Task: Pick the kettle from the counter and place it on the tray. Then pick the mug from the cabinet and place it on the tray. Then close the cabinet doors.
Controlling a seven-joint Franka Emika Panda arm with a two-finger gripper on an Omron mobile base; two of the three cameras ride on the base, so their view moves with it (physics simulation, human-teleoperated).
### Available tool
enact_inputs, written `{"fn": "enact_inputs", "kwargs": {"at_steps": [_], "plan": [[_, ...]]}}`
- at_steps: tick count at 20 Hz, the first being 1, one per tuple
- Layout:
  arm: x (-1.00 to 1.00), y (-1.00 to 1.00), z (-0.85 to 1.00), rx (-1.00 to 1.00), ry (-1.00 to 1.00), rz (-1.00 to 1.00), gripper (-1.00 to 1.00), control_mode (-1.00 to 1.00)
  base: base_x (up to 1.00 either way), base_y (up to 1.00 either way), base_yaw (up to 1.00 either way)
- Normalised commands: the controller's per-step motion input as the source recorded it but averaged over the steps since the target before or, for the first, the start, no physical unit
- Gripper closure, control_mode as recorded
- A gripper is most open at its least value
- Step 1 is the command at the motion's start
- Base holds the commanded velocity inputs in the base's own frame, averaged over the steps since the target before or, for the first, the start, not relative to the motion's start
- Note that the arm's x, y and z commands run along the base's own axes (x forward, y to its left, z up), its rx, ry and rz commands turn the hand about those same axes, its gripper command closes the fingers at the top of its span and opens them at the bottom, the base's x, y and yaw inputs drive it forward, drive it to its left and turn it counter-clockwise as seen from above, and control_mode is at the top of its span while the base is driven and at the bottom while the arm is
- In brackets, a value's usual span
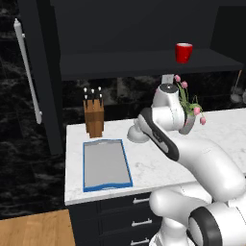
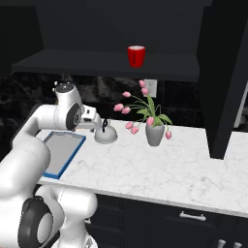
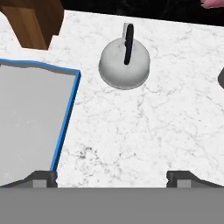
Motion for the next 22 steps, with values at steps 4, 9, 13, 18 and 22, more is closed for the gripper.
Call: {"fn": "enact_inputs", "kwargs": {"at_steps": [4, 9, 13, 18, 22], "plan": [[0.37, 0.00, -0.26, 0.00, -0.01, 0.00, -1.00, -1.00, 0.00, 0.00, 0.00], [0.34, -0.05, -0.25, 0.00, -0.03, 0.00, -1.00, -1.00, 0.00, 0.00, 0.00], [0.32, -0.13, -0.28, 0.00, 0.00, 0.00, -1.00, -1.00, 0.00, 0.00, 0.00], [0.39, -0.12, -0.25, 0.00, 0.00, 0.00, -1.00, -1.00, 0.00, 0.00, 0.00], [0.48, -0.06, -0.18, 0.00, 0.00, 0.00, -1.00, -1.00, 0.00, 0.00, 0.00]]}}
